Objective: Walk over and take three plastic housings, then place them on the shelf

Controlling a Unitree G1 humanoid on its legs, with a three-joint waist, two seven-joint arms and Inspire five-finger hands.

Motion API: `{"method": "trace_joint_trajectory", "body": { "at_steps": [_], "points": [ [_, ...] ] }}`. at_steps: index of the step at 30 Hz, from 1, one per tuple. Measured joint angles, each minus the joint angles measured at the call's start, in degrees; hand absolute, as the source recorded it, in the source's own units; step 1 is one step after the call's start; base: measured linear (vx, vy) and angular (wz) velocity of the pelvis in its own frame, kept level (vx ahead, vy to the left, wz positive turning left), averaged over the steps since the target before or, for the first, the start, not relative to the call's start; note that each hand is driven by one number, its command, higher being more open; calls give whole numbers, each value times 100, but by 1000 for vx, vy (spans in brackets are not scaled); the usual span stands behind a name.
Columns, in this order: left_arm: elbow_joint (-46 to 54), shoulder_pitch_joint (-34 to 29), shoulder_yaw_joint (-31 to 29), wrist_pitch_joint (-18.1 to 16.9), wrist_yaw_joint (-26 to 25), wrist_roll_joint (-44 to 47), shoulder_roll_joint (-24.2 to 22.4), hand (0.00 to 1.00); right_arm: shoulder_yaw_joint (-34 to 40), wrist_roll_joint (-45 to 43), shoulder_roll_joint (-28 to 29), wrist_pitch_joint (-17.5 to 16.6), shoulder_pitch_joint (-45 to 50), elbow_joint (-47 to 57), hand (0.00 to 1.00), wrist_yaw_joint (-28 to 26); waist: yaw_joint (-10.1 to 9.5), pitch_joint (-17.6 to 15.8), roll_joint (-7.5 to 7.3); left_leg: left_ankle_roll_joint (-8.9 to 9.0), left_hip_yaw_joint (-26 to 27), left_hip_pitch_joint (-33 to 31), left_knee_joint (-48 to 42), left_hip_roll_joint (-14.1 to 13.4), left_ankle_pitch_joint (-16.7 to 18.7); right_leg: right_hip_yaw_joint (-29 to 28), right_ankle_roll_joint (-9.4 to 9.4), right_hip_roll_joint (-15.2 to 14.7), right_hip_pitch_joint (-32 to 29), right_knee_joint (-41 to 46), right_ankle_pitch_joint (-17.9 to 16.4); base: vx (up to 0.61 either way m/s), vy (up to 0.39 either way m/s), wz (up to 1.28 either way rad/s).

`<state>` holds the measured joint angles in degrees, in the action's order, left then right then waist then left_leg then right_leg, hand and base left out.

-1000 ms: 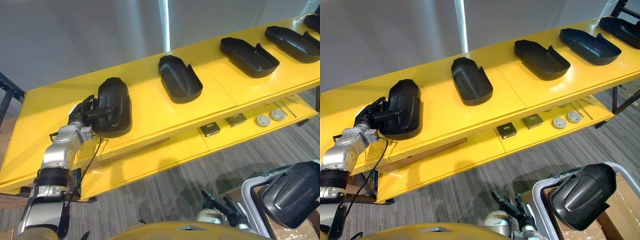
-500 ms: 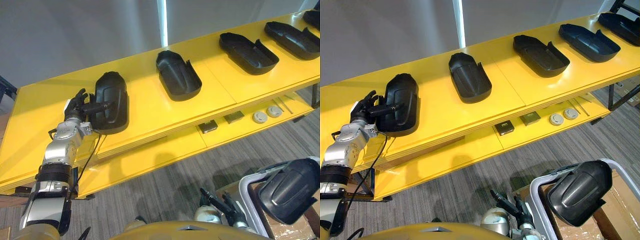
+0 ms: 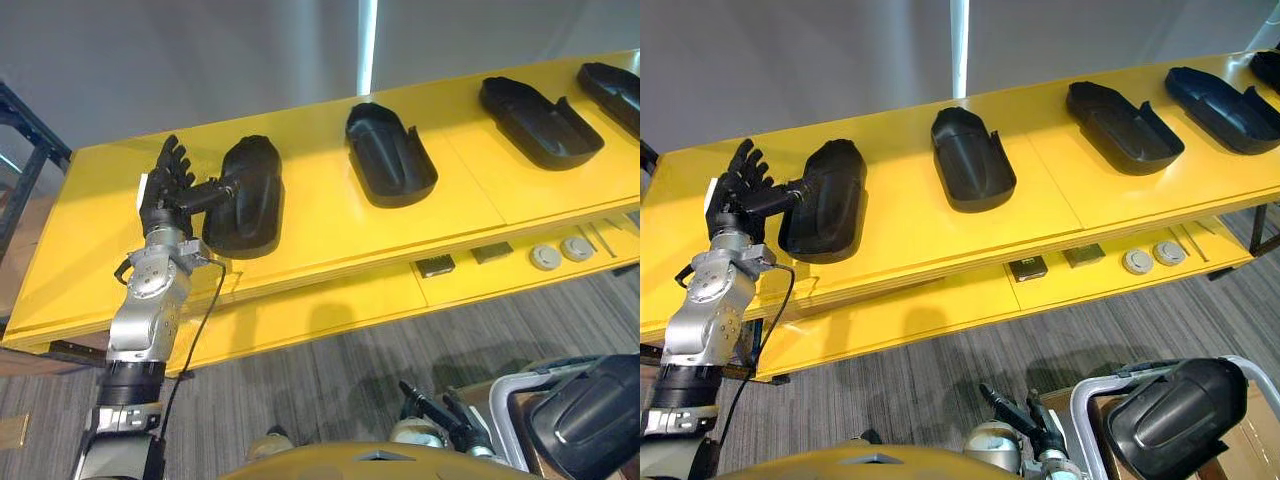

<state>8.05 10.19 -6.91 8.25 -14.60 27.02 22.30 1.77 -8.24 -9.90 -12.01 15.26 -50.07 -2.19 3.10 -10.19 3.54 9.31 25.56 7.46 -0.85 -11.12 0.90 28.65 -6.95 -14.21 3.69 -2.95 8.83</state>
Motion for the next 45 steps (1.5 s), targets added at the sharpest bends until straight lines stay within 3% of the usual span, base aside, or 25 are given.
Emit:
{"method": "trace_joint_trajectory", "body": {
  "at_steps": [7, 12, 17, 26, 34, 40, 45],
  "points": [
    [1198, -1175, -448, -199, 130, -74, -409, 100, 266, 7, 69, -13, -39, -261, 100, -34, -81, 18, 53, 2, -144, 101, 41, -10, -2, 204, -7, 5, 221, -8, -66, 4, 7, 10],
    [1262, -1835, -761, -340, 231, -97, -536, 100, 378, 4, 75, -12, -17, -388, 100, -12, -188, 54, 99, 0, -243, 103, 177, 4, -89, 319, 2, 8, 256, -8, -99, 3, 15, 13],
    [1195, -2432, -682, -408, 501, -342, -882, 100, 457, 1, 99, -16, -38, -449, 100, 9, -305, 74, 94, 1, -304, 99, 309, 24, -169, 385, -4, 12, 256, -10, -99, 10, 14, 7],
    [585, -2661, -98, -619, 938, -292, -1099, 100, 495, -1, 110, -31, -62, -621, 100, 20, -433, 111, 71, -1, -280, 99, 312, 26, -169, 365, -10, 13, 250, -15, -100, 1, 2, 0],
    [281, -2642, 216, -807, 1284, -27, -1047, 100, 501, -2, 67, -66, -82, -763, 100, 61, -420, 266, 129, -2, -224, 116, 326, 29, -173, 328, -23, 15, 230, -30, -92, 2, 5, -1],
    [-89, -2577, 429, -1071, 1407, 215, -784, 100, 499, 2, 63, 21, -149, -761, 100, 119, -414, 351, 58, -7, -132, 207, 403, 48, -219, 260, -14, 40, 260, -151, -27, -10, 9, -6],
    [-124, -2545, 434, -1081, 1508, 219, -728, 100, 496, 8, 85, 94, -188, -762, 100, 140, -345, 352, -3, -7, -123, 219, 429, 57, -248, 260, -1, 33, 257, -152, -23, -4, 3, -2]
  ]
}}
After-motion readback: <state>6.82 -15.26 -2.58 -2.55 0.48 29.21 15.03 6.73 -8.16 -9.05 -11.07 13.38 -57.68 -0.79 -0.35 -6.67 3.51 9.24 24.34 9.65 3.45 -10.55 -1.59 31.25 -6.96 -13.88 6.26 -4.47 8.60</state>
